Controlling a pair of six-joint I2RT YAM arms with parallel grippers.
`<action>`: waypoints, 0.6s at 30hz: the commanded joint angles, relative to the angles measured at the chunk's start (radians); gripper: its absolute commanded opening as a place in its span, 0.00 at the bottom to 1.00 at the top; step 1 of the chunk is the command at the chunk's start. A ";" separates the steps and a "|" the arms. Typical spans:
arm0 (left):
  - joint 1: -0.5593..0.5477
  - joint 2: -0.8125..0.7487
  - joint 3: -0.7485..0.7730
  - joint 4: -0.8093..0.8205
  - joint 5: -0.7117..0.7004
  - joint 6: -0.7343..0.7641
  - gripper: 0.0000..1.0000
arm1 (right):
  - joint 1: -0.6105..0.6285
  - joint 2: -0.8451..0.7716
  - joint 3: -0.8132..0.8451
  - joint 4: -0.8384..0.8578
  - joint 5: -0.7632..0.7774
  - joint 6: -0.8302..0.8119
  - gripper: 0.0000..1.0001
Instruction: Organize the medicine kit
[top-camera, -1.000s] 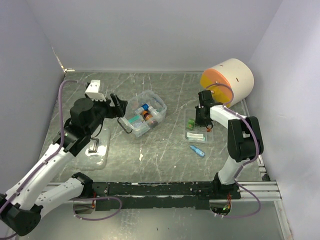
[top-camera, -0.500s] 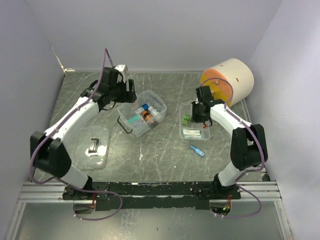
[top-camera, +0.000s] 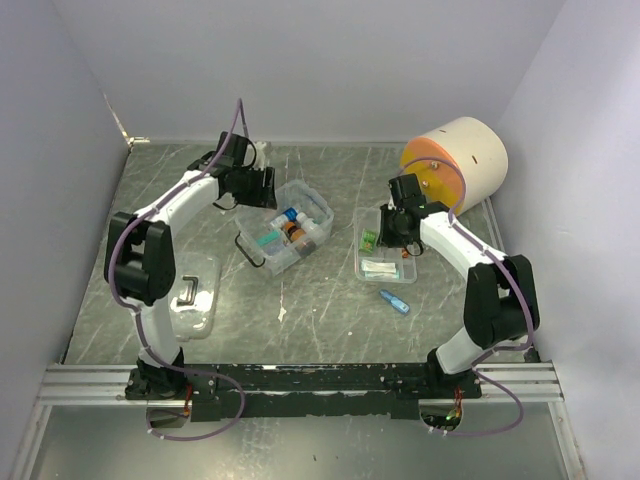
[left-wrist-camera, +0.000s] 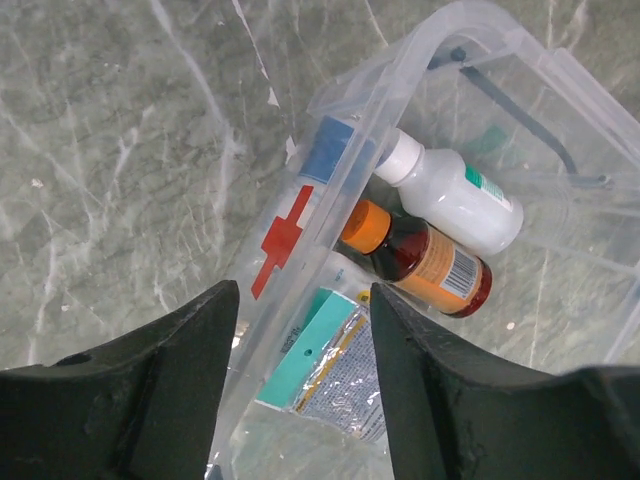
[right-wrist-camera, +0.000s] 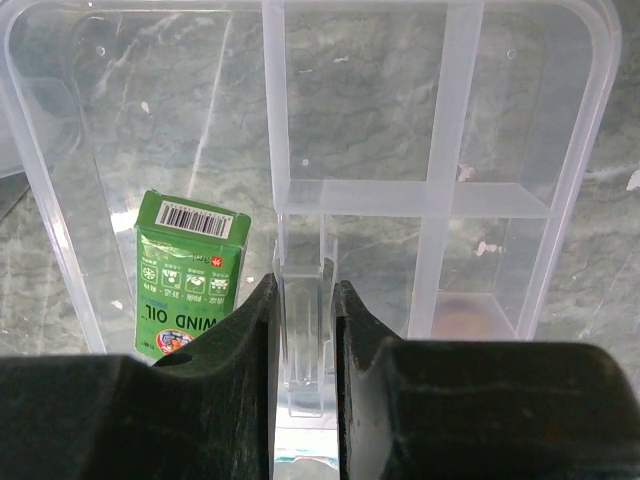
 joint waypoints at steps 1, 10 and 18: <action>0.012 -0.037 -0.010 -0.012 0.152 0.018 0.64 | 0.008 -0.035 -0.005 0.012 0.005 0.027 0.00; 0.010 -0.147 -0.188 0.021 0.215 -0.045 0.50 | 0.014 -0.055 -0.021 0.012 0.024 0.042 0.00; -0.008 -0.268 -0.338 0.104 0.272 -0.129 0.46 | 0.018 -0.103 -0.044 0.004 0.075 0.049 0.00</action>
